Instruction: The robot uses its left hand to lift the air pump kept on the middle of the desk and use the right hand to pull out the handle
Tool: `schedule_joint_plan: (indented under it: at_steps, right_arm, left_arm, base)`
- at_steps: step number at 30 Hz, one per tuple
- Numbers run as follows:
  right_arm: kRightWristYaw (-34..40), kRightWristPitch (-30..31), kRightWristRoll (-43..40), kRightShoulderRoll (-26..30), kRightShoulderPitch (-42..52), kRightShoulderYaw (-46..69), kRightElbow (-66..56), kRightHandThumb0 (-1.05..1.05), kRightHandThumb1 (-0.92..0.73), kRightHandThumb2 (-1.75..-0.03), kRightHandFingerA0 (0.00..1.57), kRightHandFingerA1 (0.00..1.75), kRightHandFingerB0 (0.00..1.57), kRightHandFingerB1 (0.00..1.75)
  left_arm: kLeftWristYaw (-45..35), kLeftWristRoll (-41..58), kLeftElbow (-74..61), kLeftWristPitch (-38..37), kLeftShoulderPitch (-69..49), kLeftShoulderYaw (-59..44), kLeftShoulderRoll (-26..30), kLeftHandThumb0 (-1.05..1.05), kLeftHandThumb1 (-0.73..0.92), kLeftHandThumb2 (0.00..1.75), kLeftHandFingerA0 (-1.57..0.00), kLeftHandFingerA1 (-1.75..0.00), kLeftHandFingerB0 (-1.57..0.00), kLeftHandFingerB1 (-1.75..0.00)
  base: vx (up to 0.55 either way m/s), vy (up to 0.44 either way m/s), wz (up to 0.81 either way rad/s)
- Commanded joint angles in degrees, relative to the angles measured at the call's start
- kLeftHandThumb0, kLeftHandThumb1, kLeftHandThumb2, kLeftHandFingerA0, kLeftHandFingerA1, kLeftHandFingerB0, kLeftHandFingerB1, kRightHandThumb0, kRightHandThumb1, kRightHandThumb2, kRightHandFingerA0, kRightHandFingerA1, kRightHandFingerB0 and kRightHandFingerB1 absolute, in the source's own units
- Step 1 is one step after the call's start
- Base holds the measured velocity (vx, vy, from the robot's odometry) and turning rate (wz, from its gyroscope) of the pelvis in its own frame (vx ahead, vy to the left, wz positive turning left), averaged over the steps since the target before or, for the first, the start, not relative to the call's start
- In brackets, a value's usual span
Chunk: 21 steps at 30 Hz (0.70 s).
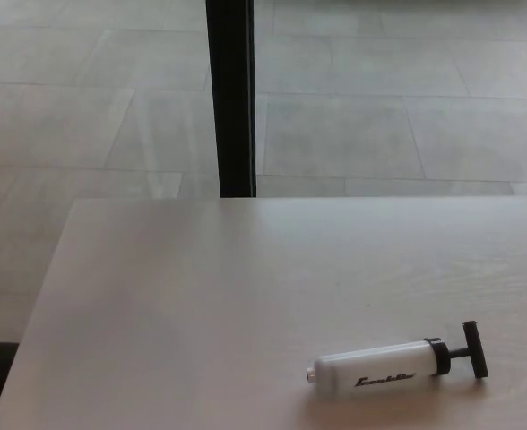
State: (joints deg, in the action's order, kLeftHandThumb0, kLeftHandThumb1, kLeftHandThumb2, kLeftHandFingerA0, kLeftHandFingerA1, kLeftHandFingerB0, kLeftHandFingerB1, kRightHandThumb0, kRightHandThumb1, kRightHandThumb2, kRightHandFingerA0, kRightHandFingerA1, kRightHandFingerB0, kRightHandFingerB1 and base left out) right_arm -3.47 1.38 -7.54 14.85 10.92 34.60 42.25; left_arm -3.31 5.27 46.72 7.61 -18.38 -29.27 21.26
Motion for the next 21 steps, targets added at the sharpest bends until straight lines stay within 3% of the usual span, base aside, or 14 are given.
schedule_joint_plan:
  at_steps: [1, 3, 4, 5, 6, 8, 9, 10, 11, 12, 14, 19, 20, 21]
  right_arm:
    - [4.0, 13.1, -18.2, 4.9, -0.7, 17.1, -6.2, -0.56, -0.77, -0.63, 0.49, 0.90, 0.19, 0.40]
    - [6.7, 15.6, -17.9, 9.5, -4.5, 19.7, -0.5, -0.56, -0.78, -0.64, 0.55, 1.24, 0.18, 0.47]
    - [7.2, 15.9, -17.9, 12.0, -6.0, 21.2, 1.3, -0.59, -0.76, -0.65, 0.65, 1.42, 0.16, 0.45]
    - [9.1, 15.2, -18.2, 15.1, -8.6, 23.2, 1.6, -0.60, -0.74, -0.62, 0.52, 1.27, 0.27, 0.47]
    - [8.0, 15.0, -18.7, 16.7, -10.0, 24.1, 2.1, -0.62, -0.59, -0.92, 0.41, 0.77, 0.14, 0.51]
    - [5.7, 13.0, -18.1, 19.7, -13.4, 24.2, 1.9, -0.55, -0.77, -0.61, 0.34, 0.68, 0.16, 0.41]
    - [5.5, 13.0, -17.8, 20.0, -13.8, 24.3, 2.1, -0.55, -0.77, -0.61, 0.34, 0.68, 0.16, 0.41]
    - [6.3, 13.4, -17.9, 21.1, -16.1, 24.7, 2.8, -0.55, -0.72, -0.60, 0.46, 0.81, 0.16, 0.41]
    - [6.4, 13.0, -17.6, 21.8, -17.7, 24.5, 2.8, -0.58, -0.58, -0.90, 0.38, 0.69, 0.15, 0.50]
    - [5.2, 12.3, -17.0, 22.5, -19.9, 23.5, 1.6, -0.58, -0.71, -0.61, 0.34, 0.68, 0.23, 0.41]
    - [4.5, 14.2, -17.2, 22.6, -23.9, 21.7, -3.3, -0.55, -0.71, -0.61, 0.43, 0.66, 0.28, 0.39]
    - [3.3, 12.3, -15.4, 19.8, -28.0, 16.5, -14.0, -0.57, -0.71, -0.61, 0.50, 0.73, 0.30, 0.40]
    - [3.1, 11.8, -14.8, 19.0, -28.6, 15.0, -16.4, -0.69, -0.65, -0.59, 0.66, 0.71, 0.45, 0.48]
    - [3.4, 12.2, -14.5, 18.3, -29.5, 13.8, -18.4, -0.69, -0.65, -0.59, 0.66, 0.71, 0.45, 0.48]
  left_arm:
    - [1.4, 9.2, -2.4, 9.0, -0.6, -10.5, 4.9, -0.50, 0.58, 0.88, -0.56, -0.64, -0.32, -0.50]
    - [2.0, 9.1, 1.1, 10.3, 3.0, -11.4, 7.3, -0.48, 0.71, 0.61, -0.61, -0.54, -0.45, -0.44]
    - [0.3, 10.4, 2.6, 9.7, 5.1, -12.7, 8.7, -0.51, 0.58, 0.90, -0.51, -0.65, -0.36, -0.55]
    - [2.2, 11.1, 0.1, 11.4, 8.9, -13.9, 9.9, -0.49, 0.73, 0.62, -0.54, -0.49, -0.41, -0.44]
    - [3.1, 11.3, -1.3, 13.5, 11.2, -14.5, 10.9, -0.50, 0.74, 0.62, -0.59, -0.61, -0.43, -0.46]
    - [1.1, 13.9, -7.6, 12.9, 14.8, -16.2, 10.9, -0.50, 0.78, 0.64, -0.37, -0.58, -0.20, -0.49]
    - [1.0, 13.9, -8.0, 13.0, 15.0, -16.5, 10.8, -0.50, 0.78, 0.64, -0.37, -0.58, -0.20, -0.49]
    - [1.1, 12.1, -8.6, 12.8, 16.8, -15.2, 11.9, -0.51, 0.76, 0.63, -0.51, -0.91, -0.47, -0.76]
    - [1.7, 11.1, -9.8, 13.2, 18.9, -14.3, 12.5, -0.51, 0.76, 0.62, -0.53, -0.66, -0.55, -0.64]
    - [2.2, 10.8, -14.2, 13.7, 22.1, -13.2, 12.4, -0.44, 0.80, 0.65, -0.35, -0.59, -0.16, -0.38]
    - [3.5, 10.7, -24.1, 15.5, 27.5, -10.5, 11.1, -0.46, 0.61, 0.94, -0.32, -0.56, -0.22, -0.49]
    - [3.0, 6.7, -30.0, 16.5, 39.2, -1.9, 9.9, -0.42, 0.60, 0.95, -0.31, -0.59, -0.19, -0.49]
    - [3.1, 5.5, -31.3, 17.5, 41.7, 0.6, 9.3, -0.42, 0.77, 0.63, -0.40, -0.53, -0.36, -0.42]
    - [3.9, 4.4, -32.3, 18.8, 44.1, 2.8, 8.7, -0.42, 0.77, 0.63, -0.40, -0.53, -0.36, -0.42]
  base:
    - [0.00, 0.000, 0.00]
    - [0.00, 0.000, 0.00]
    - [0.00, 0.000, 0.00]
    - [0.00, 0.000, 0.00]
    - [0.00, 0.000, 0.00]
    - [0.00, 0.000, 0.00]
    - [0.00, 0.000, 0.00]
    - [0.00, 0.000, 0.00]
    - [0.00, 0.000, 0.00]
    - [0.00, 0.000, 0.00]
    - [0.00, 0.000, 0.00]
    - [0.00, 0.000, 0.00]
    - [0.00, 0.000, 0.00]
    - [0.00, 0.000, 0.00]
